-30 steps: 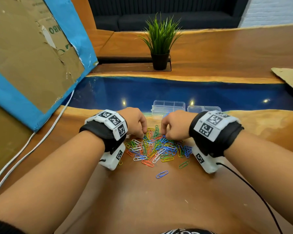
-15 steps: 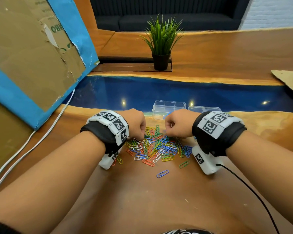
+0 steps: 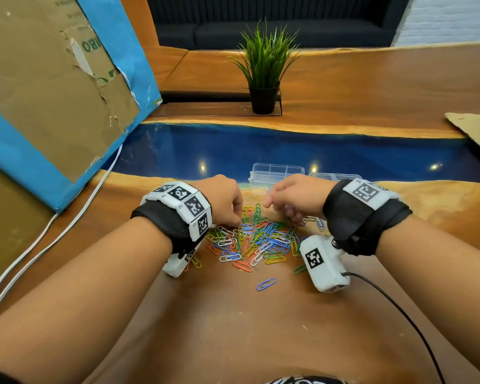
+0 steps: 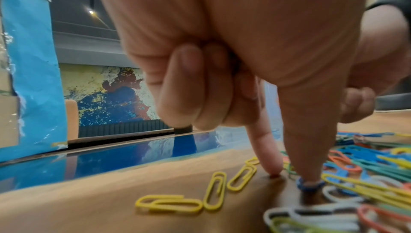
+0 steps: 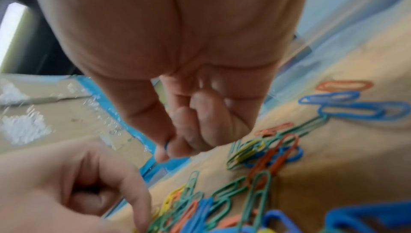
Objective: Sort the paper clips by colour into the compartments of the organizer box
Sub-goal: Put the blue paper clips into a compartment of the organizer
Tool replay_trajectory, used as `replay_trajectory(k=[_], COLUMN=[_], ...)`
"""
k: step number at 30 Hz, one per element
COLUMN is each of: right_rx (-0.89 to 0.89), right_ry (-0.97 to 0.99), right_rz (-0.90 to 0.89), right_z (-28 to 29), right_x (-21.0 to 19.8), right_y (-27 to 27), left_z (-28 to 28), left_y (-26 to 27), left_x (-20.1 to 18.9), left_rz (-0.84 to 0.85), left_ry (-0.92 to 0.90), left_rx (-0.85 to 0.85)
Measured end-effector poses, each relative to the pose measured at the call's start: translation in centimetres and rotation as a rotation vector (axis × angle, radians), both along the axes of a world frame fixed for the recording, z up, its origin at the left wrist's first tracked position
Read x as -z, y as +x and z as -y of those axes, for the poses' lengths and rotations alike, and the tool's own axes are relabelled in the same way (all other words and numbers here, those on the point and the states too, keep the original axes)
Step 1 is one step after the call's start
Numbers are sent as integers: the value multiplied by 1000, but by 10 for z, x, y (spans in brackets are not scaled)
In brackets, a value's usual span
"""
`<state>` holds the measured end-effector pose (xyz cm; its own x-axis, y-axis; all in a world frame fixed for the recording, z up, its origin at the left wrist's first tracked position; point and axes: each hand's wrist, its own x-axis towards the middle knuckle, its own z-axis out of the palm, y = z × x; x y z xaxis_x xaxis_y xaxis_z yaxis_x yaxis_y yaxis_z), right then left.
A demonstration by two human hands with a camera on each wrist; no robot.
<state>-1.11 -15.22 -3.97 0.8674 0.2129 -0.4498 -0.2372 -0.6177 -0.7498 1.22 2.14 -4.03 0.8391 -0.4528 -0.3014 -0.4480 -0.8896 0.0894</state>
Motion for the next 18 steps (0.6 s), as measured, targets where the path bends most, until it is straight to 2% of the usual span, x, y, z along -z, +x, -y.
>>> replay_trajectory(k=[3,10,18], right_rx=[91,74,-96], right_ry=[117,127,81], right_rz=[-14,-76,9], right_z=[1,3,0], right_x=[-1,-2,2], right_y=[-1,-1,-5], left_z=[6,14,7], left_y=[-4,-7,-6], left_x=[-1,0,4], left_rz=[0,-17,-92], left_ry=[18,56,-11], left_rx=[31,22,0])
